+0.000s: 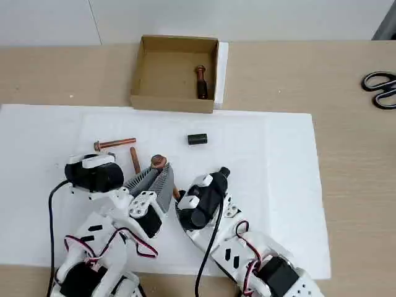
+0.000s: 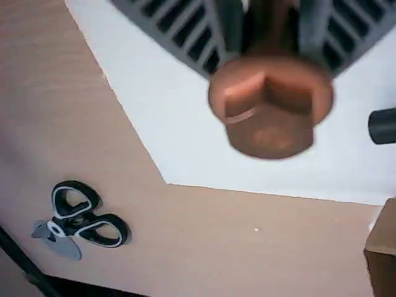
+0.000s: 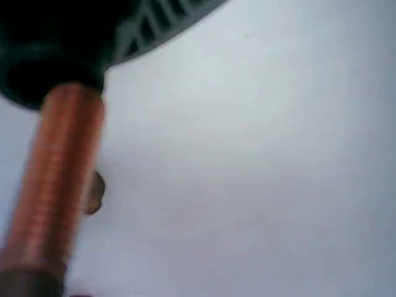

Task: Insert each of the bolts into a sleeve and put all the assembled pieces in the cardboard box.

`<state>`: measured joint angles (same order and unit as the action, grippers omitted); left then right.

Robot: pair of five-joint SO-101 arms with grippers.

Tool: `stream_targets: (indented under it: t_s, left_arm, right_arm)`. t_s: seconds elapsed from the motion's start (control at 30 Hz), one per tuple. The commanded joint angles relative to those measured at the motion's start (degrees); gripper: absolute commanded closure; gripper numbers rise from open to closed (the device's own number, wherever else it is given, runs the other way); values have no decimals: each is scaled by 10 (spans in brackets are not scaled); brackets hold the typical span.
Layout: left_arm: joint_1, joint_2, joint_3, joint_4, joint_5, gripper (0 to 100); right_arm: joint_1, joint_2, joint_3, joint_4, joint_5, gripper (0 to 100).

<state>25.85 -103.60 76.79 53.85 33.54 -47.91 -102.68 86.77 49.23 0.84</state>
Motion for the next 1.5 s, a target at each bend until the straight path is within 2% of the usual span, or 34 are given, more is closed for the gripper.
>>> stream_targets:
  t_s: [0.0, 0.27, 0.43, 0.67, 0.97, 1.27, 1.47]
  left_arm:
    - [1, -3, -1, -7, -2, 994]
    - [1, -3, -11, -10, -2, 994]
    - [1, -3, -18, -9, -3, 994]
    - [1, -3, -18, -10, -23, 994]
    - [-49, -3, -15, -47, -21, 994]
    - [-44, -2, -5, -47, -20, 994]
    - [3, -3, -5, -14, -19, 994]
  right_arm:
    - [-2, -13, -5, -35, 8, 995]
    - [-2, -13, 18, -73, 9, 995]
    - [-3, -13, 33, -88, 40, 995]
    - [-31, -13, 37, -101, 40, 995]
    - [-30, -13, 36, -96, 40, 995]
    - [-30, -13, 37, -96, 40, 995]
    - [-29, -13, 37, -100, 40, 995]
